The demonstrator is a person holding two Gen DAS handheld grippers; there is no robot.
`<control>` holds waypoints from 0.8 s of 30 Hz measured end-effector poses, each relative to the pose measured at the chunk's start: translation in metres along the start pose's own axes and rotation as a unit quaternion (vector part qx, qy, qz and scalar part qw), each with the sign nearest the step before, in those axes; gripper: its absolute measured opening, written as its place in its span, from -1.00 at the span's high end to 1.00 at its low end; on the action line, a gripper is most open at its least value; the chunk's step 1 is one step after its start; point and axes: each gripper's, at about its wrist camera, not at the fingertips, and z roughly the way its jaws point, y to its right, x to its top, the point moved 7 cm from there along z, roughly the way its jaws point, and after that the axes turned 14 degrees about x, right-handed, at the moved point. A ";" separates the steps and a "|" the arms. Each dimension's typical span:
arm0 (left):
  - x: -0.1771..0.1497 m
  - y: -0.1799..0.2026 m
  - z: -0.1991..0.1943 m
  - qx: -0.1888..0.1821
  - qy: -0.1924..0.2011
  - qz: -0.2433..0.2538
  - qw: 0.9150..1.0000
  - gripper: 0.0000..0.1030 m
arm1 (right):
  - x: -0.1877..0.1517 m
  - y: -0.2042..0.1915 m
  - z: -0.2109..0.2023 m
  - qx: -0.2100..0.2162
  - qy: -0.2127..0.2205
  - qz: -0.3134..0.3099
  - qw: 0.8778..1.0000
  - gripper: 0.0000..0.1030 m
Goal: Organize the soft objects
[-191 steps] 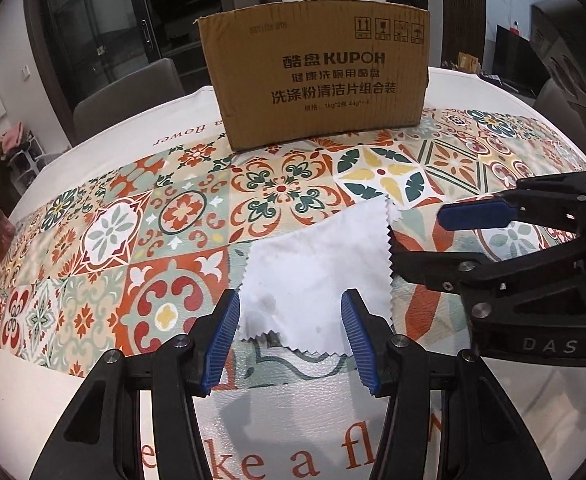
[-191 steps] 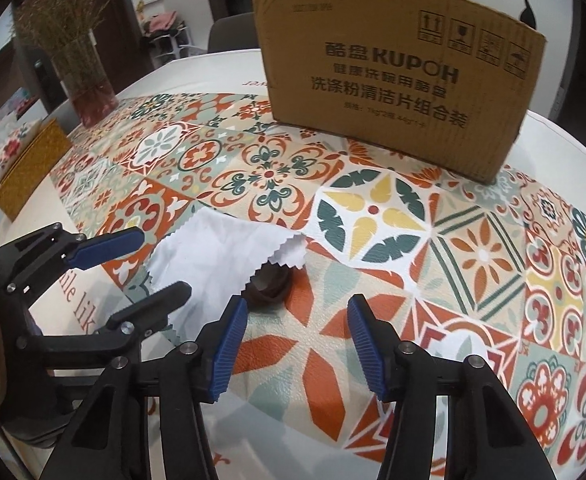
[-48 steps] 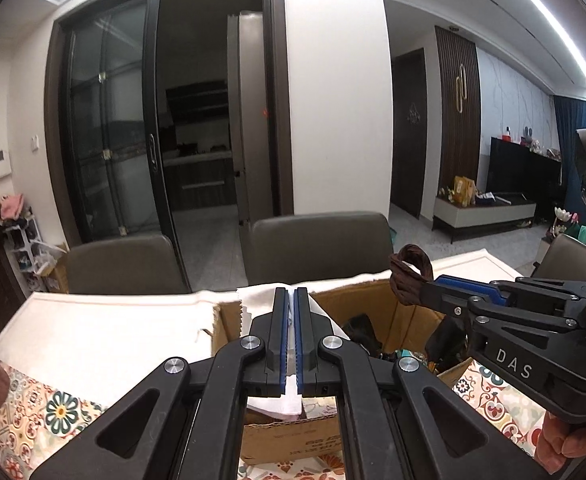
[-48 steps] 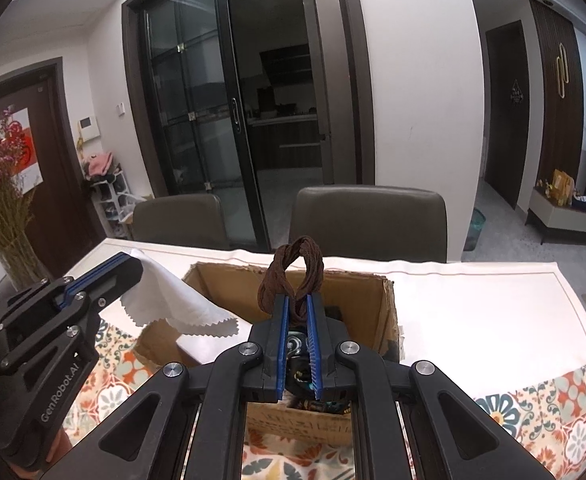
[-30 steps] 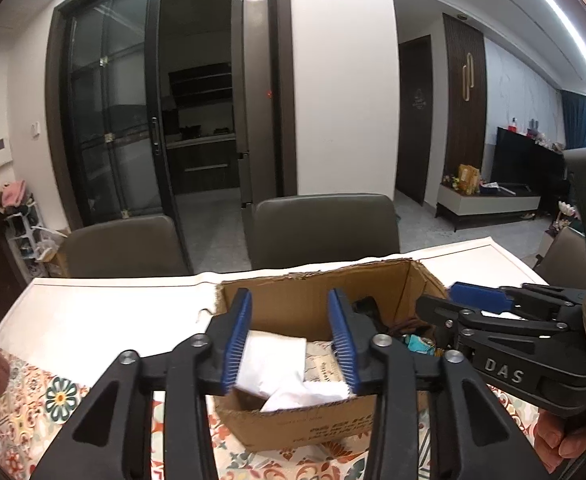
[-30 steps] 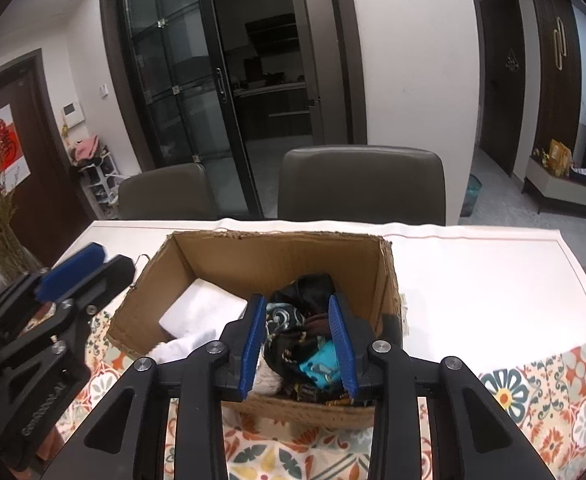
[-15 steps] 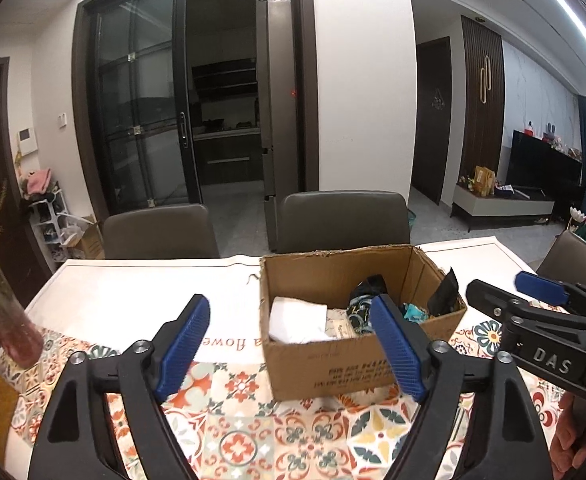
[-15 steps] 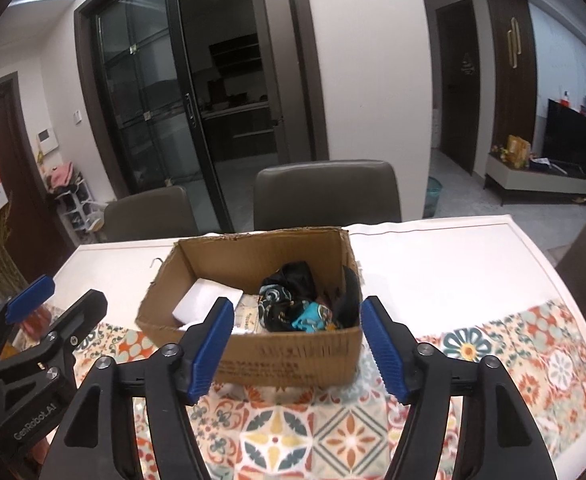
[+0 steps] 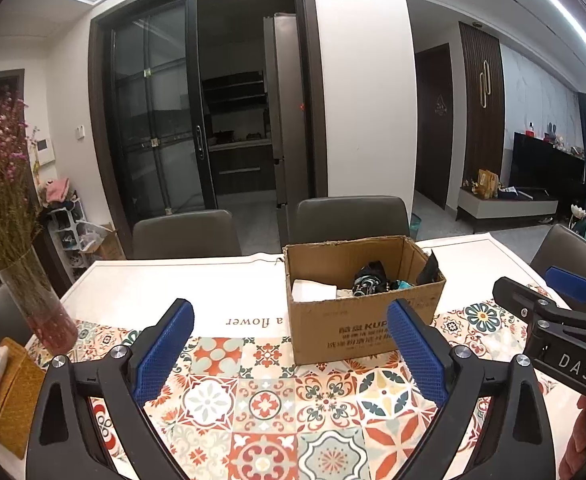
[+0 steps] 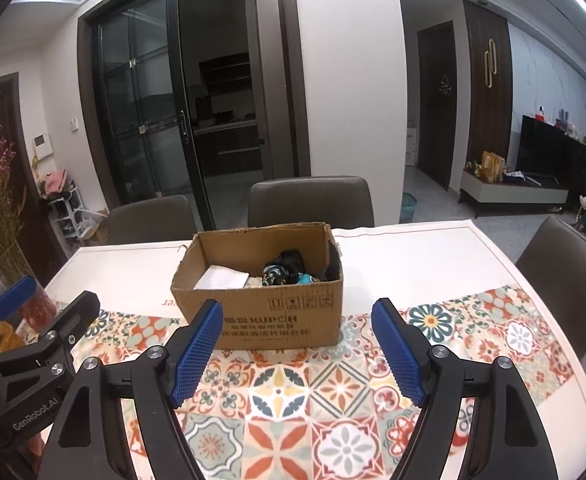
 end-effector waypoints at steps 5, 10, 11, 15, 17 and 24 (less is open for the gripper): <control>-0.006 -0.004 -0.031 0.021 0.017 0.002 1.000 -0.97 | -0.007 -0.003 -0.026 0.004 0.009 -0.004 1.000 -0.50; -0.012 -0.006 -0.063 0.037 0.023 -0.005 0.999 -0.99 | -0.012 -0.003 -0.053 0.021 0.011 -0.010 1.000 -0.50; -0.013 -0.007 -0.068 0.040 0.025 -0.006 0.999 -0.99 | -0.015 -0.004 -0.057 0.024 0.010 -0.011 1.000 -0.50; -0.021 -0.008 -0.095 0.052 0.029 -0.015 0.998 -1.00 | -0.025 -0.004 -0.079 0.037 0.009 -0.017 0.999 -0.50; -0.026 -0.007 -0.107 0.052 0.028 -0.015 0.998 -0.99 | -0.030 -0.004 -0.088 0.040 0.010 -0.018 0.999 -0.50; -0.047 -0.006 -0.146 0.048 0.024 -0.019 0.998 -1.00 | -0.047 -0.004 -0.130 0.028 0.024 -0.040 0.999 -0.50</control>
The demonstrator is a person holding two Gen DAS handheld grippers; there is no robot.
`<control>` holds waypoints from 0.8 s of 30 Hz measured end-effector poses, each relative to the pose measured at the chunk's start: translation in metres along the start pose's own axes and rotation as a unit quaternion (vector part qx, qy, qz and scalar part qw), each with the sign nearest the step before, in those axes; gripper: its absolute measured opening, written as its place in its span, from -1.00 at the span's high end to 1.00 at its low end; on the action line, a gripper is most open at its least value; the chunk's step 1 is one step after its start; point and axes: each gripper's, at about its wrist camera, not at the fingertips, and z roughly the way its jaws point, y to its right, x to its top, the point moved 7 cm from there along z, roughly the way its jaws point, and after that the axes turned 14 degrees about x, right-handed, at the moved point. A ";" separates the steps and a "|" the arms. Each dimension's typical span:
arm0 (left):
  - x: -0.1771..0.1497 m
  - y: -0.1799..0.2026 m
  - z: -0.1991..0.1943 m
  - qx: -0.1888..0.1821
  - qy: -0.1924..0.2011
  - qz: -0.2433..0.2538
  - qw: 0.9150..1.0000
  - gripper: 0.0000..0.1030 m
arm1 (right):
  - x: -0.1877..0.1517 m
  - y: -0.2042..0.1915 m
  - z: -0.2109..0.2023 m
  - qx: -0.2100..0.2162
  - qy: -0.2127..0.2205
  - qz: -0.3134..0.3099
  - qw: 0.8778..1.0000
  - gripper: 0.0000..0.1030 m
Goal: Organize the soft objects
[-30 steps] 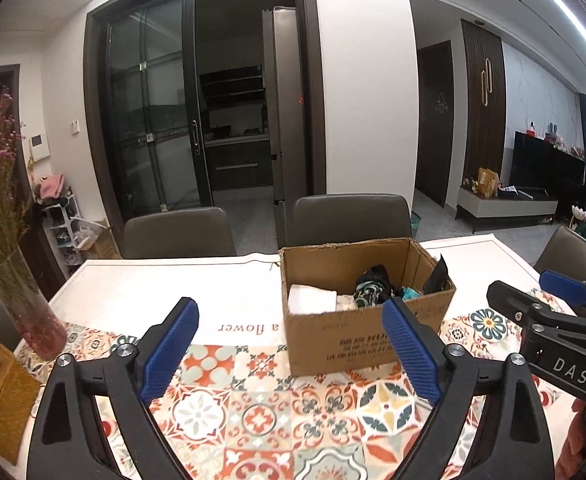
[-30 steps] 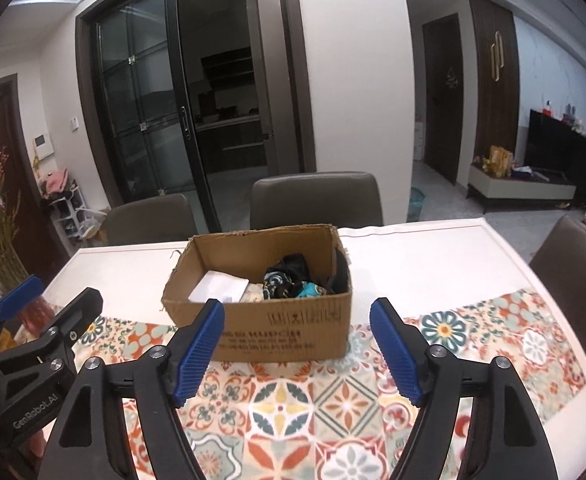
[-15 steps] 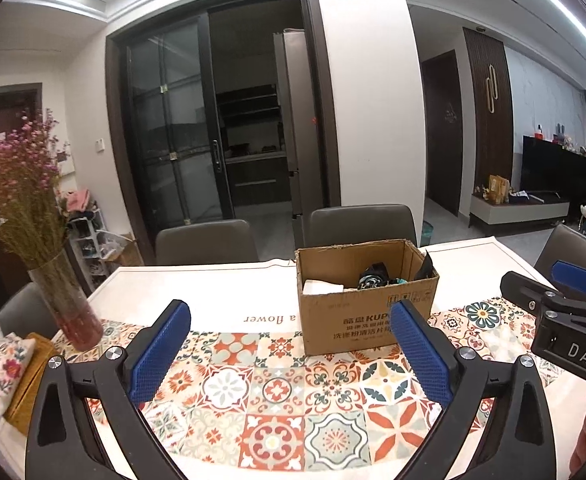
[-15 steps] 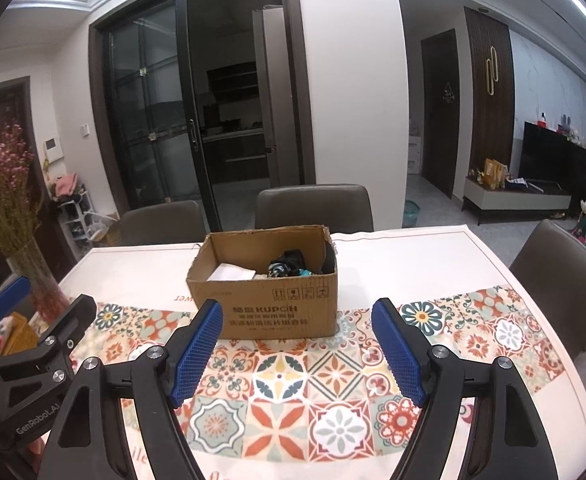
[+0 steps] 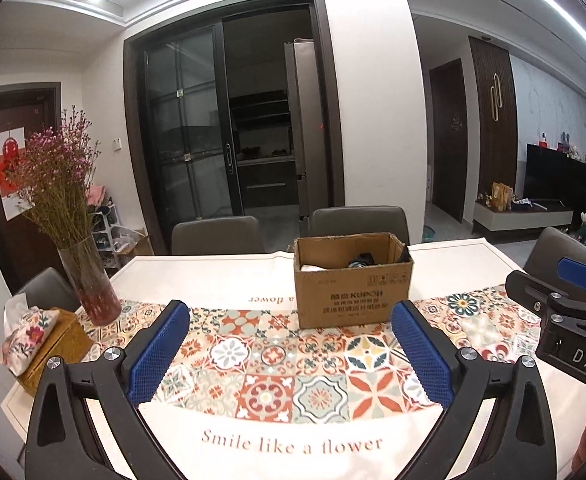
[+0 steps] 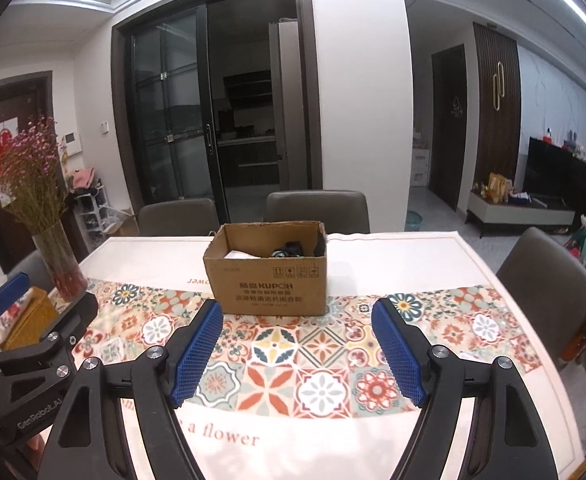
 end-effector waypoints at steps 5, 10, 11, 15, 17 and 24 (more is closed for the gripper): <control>-0.009 -0.004 -0.026 0.000 -0.001 0.000 1.000 -1.00 | -0.012 -0.003 -0.027 0.001 0.008 0.002 1.000 -0.51; -0.017 -0.008 -0.048 -0.005 -0.003 0.005 1.000 -1.00 | -0.024 -0.007 -0.048 0.003 0.011 0.005 1.000 -0.58; -0.019 -0.008 -0.051 -0.006 -0.003 0.005 1.000 -1.00 | -0.026 -0.007 -0.051 0.004 0.012 0.005 1.000 -0.58; -0.022 -0.011 -0.066 -0.005 0.000 0.007 1.000 -1.00 | -0.031 -0.011 -0.064 0.005 0.015 -0.001 1.000 -0.58; -0.022 -0.011 -0.073 -0.006 0.003 0.006 1.000 -1.00 | -0.033 -0.011 -0.072 0.005 0.018 -0.001 1.000 -0.58; -0.024 -0.016 -0.095 0.000 0.018 0.007 1.000 -1.00 | -0.041 -0.017 -0.091 0.007 0.025 -0.001 1.000 -0.58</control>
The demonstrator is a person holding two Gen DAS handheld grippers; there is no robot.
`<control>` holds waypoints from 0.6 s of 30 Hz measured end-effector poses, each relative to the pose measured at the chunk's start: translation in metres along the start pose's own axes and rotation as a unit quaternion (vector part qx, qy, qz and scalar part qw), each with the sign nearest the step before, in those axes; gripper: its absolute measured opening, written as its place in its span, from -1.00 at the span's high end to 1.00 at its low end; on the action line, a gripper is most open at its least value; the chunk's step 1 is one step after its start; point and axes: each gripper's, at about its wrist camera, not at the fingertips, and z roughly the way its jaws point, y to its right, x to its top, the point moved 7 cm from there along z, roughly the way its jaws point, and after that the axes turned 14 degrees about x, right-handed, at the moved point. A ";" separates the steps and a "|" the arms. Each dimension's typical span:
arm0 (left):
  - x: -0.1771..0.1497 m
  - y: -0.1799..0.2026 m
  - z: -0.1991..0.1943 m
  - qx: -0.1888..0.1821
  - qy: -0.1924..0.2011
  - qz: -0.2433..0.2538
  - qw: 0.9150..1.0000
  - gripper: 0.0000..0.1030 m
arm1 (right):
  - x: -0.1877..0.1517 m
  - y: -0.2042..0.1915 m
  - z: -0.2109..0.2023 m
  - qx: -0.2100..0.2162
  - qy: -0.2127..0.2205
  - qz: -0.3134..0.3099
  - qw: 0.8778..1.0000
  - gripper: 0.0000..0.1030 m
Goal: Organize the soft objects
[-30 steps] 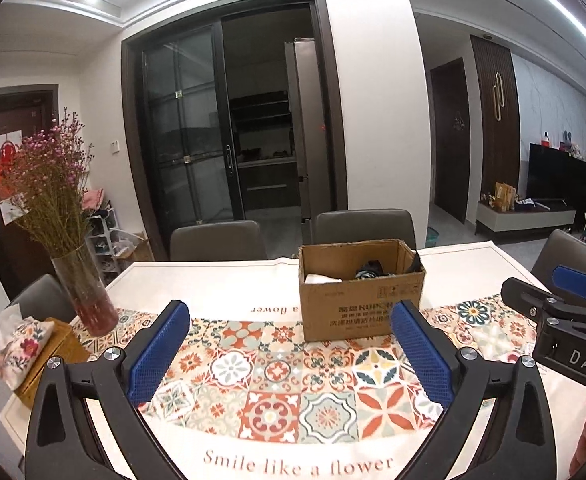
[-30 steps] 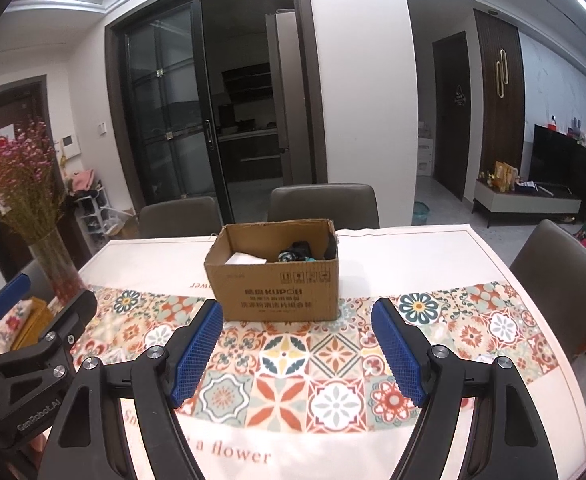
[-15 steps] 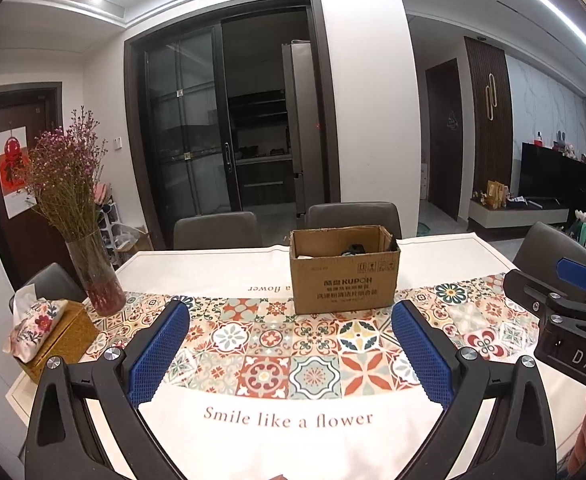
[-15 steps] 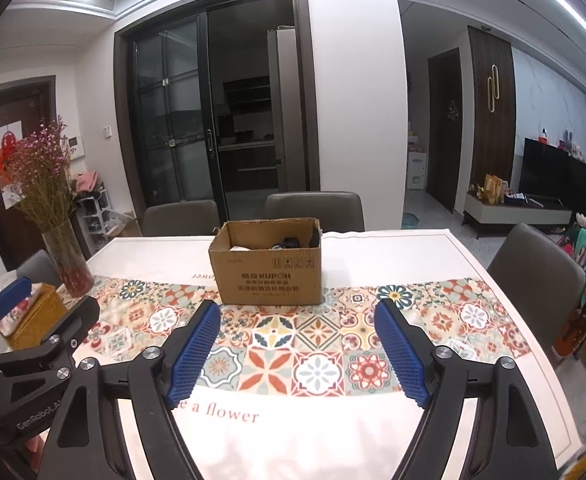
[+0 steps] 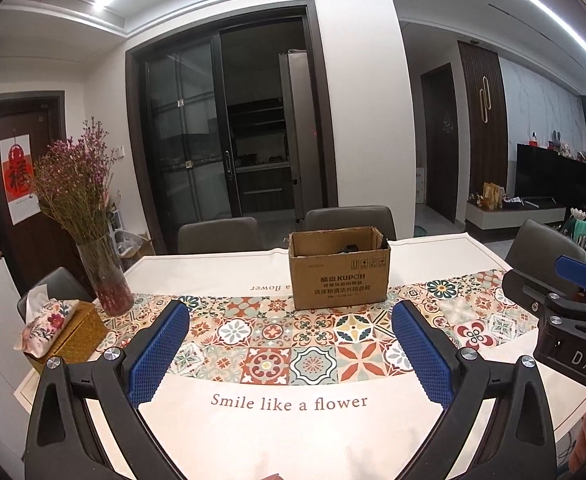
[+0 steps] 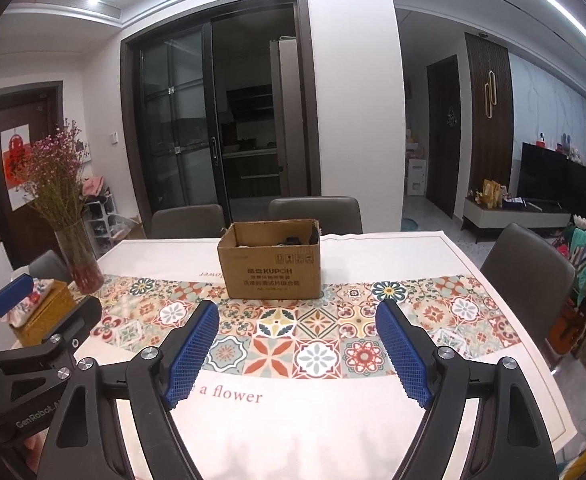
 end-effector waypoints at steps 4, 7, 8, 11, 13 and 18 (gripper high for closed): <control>-0.001 -0.002 -0.005 -0.004 -0.001 0.000 1.000 -1.00 | -0.003 -0.001 -0.005 0.001 0.000 0.000 1.000 -0.58; -0.002 -0.001 -0.008 -0.011 -0.002 -0.003 1.000 -1.00 | -0.005 0.000 -0.007 0.001 -0.001 0.002 1.000 -0.58; -0.002 -0.001 -0.010 -0.012 -0.001 -0.004 1.000 -1.00 | -0.006 0.000 -0.008 0.001 -0.001 0.003 1.000 -0.58; -0.002 0.000 -0.013 -0.017 0.004 -0.005 1.000 -1.00 | -0.009 0.000 -0.008 0.002 -0.002 0.005 1.000 -0.58; -0.001 0.000 -0.014 -0.016 0.009 -0.005 1.000 -1.00 | -0.011 0.001 -0.009 0.002 -0.004 0.006 1.000 -0.58; -0.003 0.000 -0.014 -0.015 0.012 -0.003 1.000 -1.00 | -0.014 0.002 -0.008 0.002 -0.007 0.009 1.000 -0.58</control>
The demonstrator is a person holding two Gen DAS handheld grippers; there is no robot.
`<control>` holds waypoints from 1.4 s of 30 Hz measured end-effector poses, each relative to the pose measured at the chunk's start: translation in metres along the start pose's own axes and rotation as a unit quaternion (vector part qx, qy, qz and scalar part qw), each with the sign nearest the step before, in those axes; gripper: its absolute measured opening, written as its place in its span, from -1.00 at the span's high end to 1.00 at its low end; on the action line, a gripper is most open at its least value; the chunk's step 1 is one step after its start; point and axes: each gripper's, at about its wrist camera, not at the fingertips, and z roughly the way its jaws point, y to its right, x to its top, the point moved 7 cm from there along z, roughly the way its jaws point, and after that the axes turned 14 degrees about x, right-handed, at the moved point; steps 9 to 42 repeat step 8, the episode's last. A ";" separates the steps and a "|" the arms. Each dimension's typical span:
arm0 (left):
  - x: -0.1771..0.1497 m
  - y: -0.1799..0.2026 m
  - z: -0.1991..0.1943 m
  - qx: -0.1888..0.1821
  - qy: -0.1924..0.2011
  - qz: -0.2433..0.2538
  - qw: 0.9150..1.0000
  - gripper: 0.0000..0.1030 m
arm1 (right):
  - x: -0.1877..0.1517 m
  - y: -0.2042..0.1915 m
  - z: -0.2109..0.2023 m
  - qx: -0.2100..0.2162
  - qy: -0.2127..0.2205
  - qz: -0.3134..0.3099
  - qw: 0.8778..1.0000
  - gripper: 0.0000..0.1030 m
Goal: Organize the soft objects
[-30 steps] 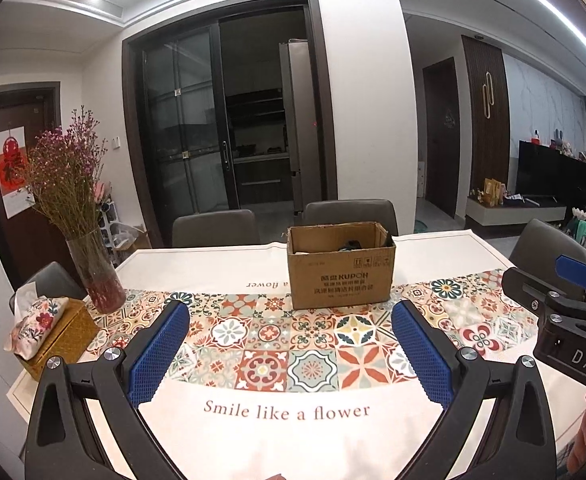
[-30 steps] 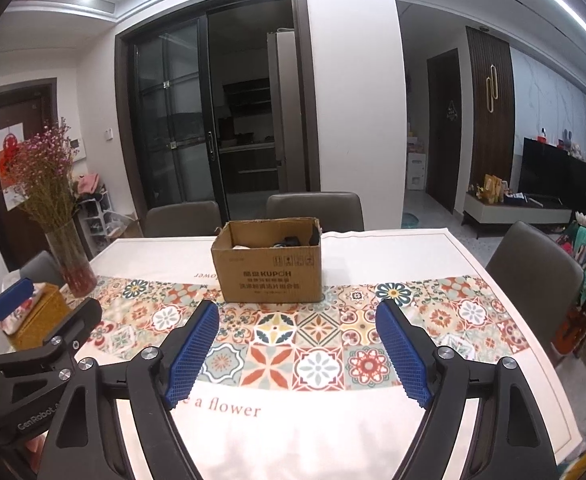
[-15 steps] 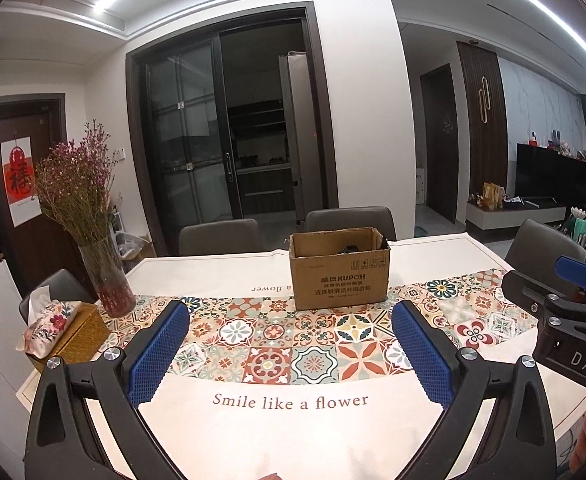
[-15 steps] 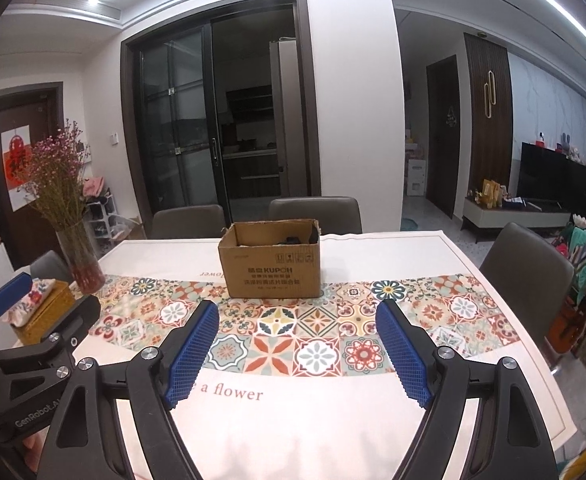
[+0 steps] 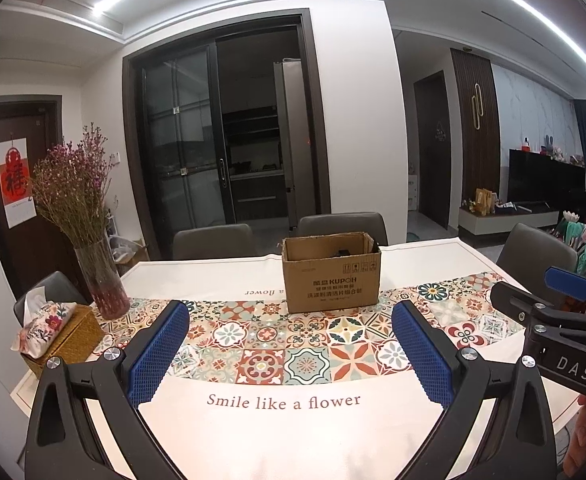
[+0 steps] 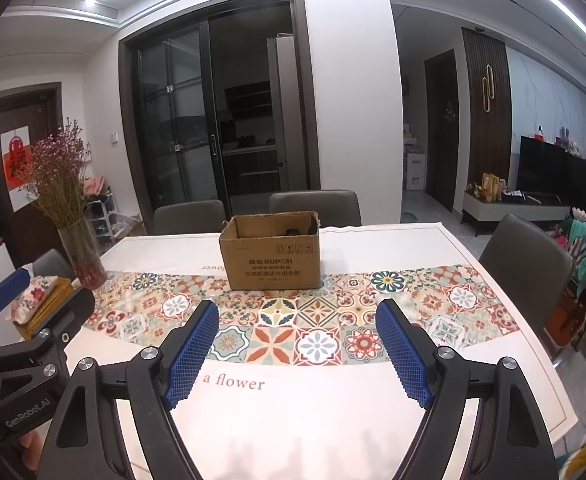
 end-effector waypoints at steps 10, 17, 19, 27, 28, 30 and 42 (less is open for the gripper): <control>-0.002 -0.003 0.009 0.006 -0.008 -0.003 1.000 -1.00 | -0.003 0.001 0.007 0.000 -0.006 0.002 1.000 -0.58; -0.002 -0.003 0.009 0.006 -0.008 -0.003 1.000 -1.00 | -0.003 0.001 0.007 0.000 -0.006 0.002 1.000 -0.58; -0.002 -0.003 0.009 0.006 -0.008 -0.003 1.000 -1.00 | -0.003 0.001 0.007 0.000 -0.006 0.002 1.000 -0.58; -0.002 -0.003 0.009 0.006 -0.008 -0.003 1.000 -1.00 | -0.003 0.001 0.007 0.000 -0.006 0.002 1.000 -0.58; -0.002 -0.003 0.009 0.006 -0.008 -0.003 1.000 -1.00 | -0.003 0.001 0.007 0.000 -0.006 0.002 1.000 -0.58; -0.002 -0.003 0.009 0.006 -0.008 -0.003 1.000 -1.00 | -0.003 0.001 0.007 0.000 -0.006 0.002 1.000 -0.58; -0.002 -0.003 0.009 0.006 -0.008 -0.003 1.000 -1.00 | -0.003 0.001 0.007 0.000 -0.006 0.002 1.000 -0.58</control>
